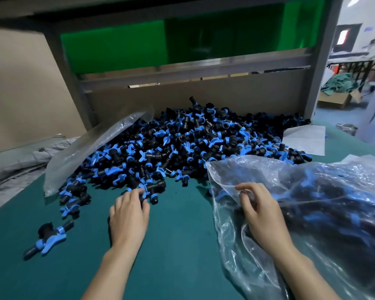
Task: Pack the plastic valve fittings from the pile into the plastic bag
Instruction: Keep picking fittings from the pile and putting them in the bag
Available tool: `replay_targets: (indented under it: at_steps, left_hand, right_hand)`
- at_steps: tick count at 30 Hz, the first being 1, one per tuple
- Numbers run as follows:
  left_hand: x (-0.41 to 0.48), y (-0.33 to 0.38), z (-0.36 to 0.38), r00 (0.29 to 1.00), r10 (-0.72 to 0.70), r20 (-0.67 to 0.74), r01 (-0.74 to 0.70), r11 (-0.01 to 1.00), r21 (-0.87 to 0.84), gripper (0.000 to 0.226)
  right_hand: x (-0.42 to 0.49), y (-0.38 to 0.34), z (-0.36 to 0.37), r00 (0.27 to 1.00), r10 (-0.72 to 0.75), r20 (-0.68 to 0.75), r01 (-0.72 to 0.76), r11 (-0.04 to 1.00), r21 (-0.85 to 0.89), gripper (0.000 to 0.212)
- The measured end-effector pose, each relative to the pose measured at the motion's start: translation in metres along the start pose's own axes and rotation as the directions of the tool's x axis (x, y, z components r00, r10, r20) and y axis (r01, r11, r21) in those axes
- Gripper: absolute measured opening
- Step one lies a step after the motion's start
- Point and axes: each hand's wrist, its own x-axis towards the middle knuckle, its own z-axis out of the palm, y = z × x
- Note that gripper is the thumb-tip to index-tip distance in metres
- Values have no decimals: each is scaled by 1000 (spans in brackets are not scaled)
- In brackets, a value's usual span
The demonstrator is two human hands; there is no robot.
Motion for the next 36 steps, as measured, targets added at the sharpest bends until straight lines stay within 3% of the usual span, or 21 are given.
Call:
replay_targets:
  at_steps: [3, 5, 6, 8, 10, 12, 13, 14, 16, 19, 21, 24, 26, 32, 36]
  left_hand:
    - [-5, -1, -4, 997, 28, -66, -37, 990, -139, 35]
    - [-7, 0, -8, 991, -73, -112, 27, 931, -365, 32]
    - [-7, 2, -10, 981, -158, -110, 78, 850, -521, 27]
    - [-6, 8, -17, 945, -321, -65, 163, 631, -759, 13]
    - [-3, 14, -22, 897, -423, 131, 276, 302, -912, 15]
    - [-4, 23, -27, 845, -327, 422, 397, -144, -907, 17]
    - [-5, 28, -28, 817, -254, 517, 445, -292, -846, 16]
    - [-6, 32, -28, 794, -184, 579, 485, -382, -787, 18]
    - [-10, 40, -27, 771, -53, 634, 543, -465, -699, 24]
    - [-14, 43, -25, 772, 75, 631, 585, -472, -660, 19]
    - [-15, 43, -21, 788, 99, 607, 588, -416, -694, 29]
    - [-17, 47, -16, 810, 53, 585, 584, -176, -793, 65]
    - [-20, 50, -13, 831, 73, 551, 553, -15, -833, 78]
    - [-25, 54, -2, 903, 84, 421, 395, 222, -891, 67]
    - [-27, 52, -1, 896, 144, 420, 334, 404, -852, 71]
  right_hand:
    - [-1, 1, 0, 1000, -7, 0, 7, 1000, -4, 18]
    - [-1, 1, 0, 1000, -9, 1, 9, 1000, 0, 18]
    - [-1, 1, 1, 1000, -11, 0, 11, 1000, 2, 18]
    - [-1, 1, 1, 1000, -14, -1, 14, 1000, 5, 18]
    - [0, 2, 1, 1000, -13, 0, 13, 1000, 6, 18]
    - [0, 3, 2, 1000, -14, -4, 14, 1000, 1, 17]
    - [0, 3, 2, 1000, -14, -5, 14, 1000, 1, 18]
    - [0, 3, 2, 1000, -13, -5, 13, 1000, 0, 18]
    - [0, 4, 2, 1000, -13, -6, 13, 1000, -2, 18]
    - [0, 4, 3, 1000, -21, -5, 21, 1000, -12, 19]
    - [0, 4, 2, 1000, -23, -7, 23, 1000, -13, 19]
    - [0, 4, 2, 999, -29, -14, 28, 1000, -14, 19]
    - [0, 3, 1, 1000, -27, -10, 27, 1000, -14, 19]
    - [-1, 2, 1, 1000, -17, -3, 17, 1000, -23, 19]
    - [0, 1, 0, 1000, -21, -6, 21, 999, -27, 19]
